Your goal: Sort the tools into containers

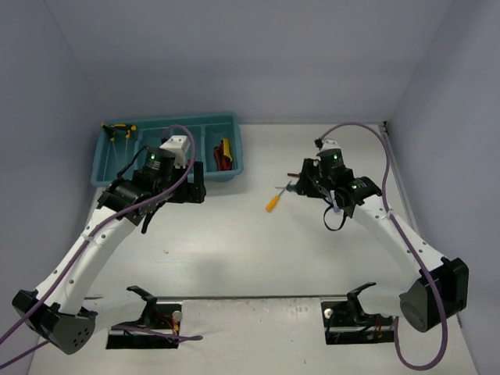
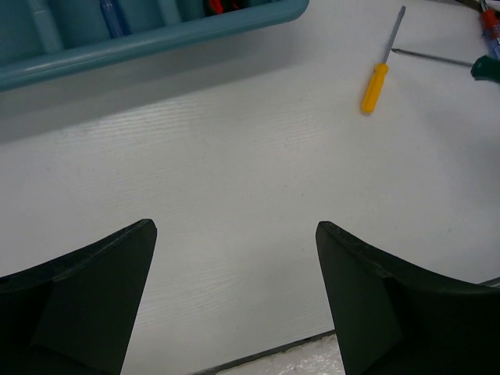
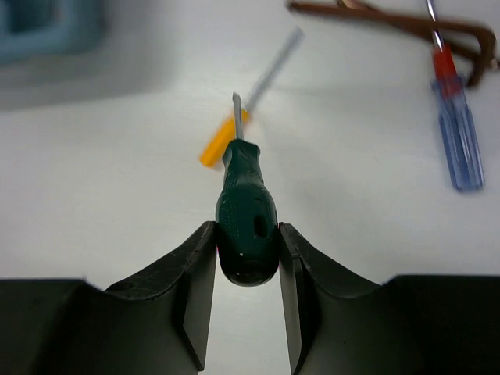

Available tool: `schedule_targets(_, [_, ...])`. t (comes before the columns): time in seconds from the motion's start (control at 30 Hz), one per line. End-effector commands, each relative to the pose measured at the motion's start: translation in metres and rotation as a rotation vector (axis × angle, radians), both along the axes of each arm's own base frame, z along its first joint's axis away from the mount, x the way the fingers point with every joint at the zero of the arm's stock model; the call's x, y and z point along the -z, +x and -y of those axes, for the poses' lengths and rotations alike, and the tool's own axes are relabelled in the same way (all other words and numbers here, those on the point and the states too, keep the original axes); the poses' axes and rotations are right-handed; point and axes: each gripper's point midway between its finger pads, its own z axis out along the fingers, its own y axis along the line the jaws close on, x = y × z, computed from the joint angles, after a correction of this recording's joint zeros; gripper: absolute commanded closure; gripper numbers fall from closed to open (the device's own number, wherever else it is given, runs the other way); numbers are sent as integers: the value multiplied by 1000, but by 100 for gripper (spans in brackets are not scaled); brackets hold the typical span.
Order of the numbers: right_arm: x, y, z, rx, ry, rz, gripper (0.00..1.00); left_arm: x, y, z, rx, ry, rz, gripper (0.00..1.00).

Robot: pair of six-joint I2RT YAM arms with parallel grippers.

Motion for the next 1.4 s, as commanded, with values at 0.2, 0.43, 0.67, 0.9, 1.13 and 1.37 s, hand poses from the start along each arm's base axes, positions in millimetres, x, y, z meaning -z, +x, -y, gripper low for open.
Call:
schedule_targets(0.2, [-114,80,-138,-156,190,270,100,-37,-20,-43,-150,8,176,18])
schedule_targets(0.43, [-129,115,-237,-231,258,402,100,-41,-39,-66,-235,-3,220,18])
schedule_targets(0.67, [-115,150,-312,-188,223,539,100,-40,-56,-77,-255,-11,225,18])
schedule_targets(0.9, [-65,174,-354,-158,171,564,72,-39,-66,-89,-273,19,233,18])
schedule_targets(1.13, [-44,167,-345,-197,117,527,31,-38,-61,-89,-262,52,226,18])
schedule_targets(1.37, [-87,135,-253,-52,62,524,30,-43,-46,-73,-202,71,195,18])
